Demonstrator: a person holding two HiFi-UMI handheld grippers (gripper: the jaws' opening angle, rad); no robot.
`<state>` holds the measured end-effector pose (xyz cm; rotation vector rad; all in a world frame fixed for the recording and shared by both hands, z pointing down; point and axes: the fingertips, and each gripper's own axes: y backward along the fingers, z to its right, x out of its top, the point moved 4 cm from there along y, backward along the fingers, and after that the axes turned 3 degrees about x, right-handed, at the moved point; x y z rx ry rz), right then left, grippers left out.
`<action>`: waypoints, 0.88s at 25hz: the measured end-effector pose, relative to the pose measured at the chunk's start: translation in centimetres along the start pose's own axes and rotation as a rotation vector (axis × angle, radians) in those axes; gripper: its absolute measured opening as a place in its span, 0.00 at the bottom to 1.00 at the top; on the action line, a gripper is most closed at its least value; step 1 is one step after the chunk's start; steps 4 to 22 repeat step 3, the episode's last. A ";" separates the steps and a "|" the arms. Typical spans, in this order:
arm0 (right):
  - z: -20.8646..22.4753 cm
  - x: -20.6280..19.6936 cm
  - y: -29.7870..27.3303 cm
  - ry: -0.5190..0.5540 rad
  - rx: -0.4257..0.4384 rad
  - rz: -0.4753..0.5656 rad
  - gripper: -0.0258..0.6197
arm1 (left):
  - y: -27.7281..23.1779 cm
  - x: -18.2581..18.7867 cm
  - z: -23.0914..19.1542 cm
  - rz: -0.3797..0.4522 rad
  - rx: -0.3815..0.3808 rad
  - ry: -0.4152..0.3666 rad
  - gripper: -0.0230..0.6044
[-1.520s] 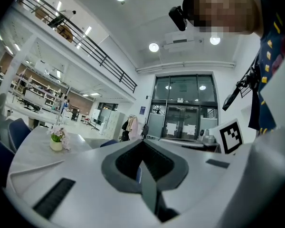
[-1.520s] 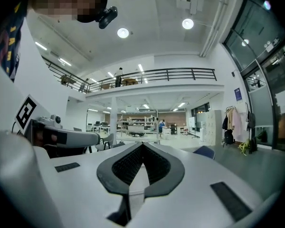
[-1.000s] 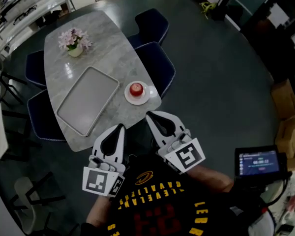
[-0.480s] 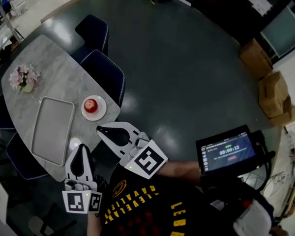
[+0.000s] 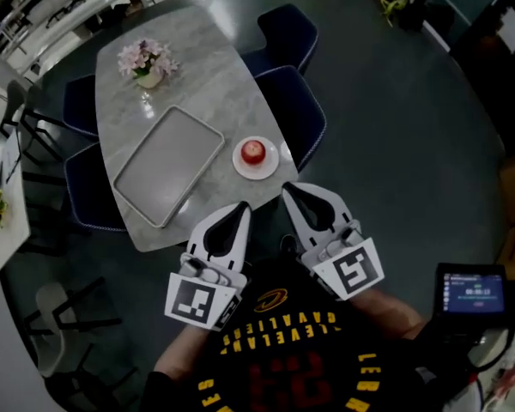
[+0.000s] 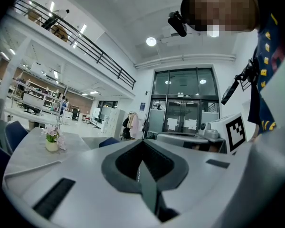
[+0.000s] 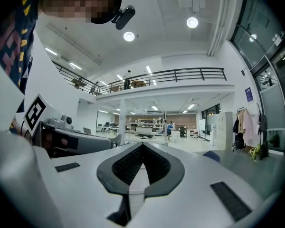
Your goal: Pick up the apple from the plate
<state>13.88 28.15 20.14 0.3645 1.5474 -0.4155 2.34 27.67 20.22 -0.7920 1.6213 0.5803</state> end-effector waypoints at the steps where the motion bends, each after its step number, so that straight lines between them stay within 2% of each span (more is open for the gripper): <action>1: -0.2 -0.2 -0.5 0.006 0.005 0.003 0.05 | 0.2 -0.5 -0.7 -0.016 0.004 -0.004 0.04; 3: -0.7 -0.6 -1.5 0.016 0.015 0.005 0.05 | 0.7 -1.3 -1.8 -0.039 0.013 -0.008 0.04; 22: -0.7 -0.6 -1.5 0.016 0.015 0.005 0.05 | 0.7 -1.3 -1.8 -0.039 0.013 -0.008 0.04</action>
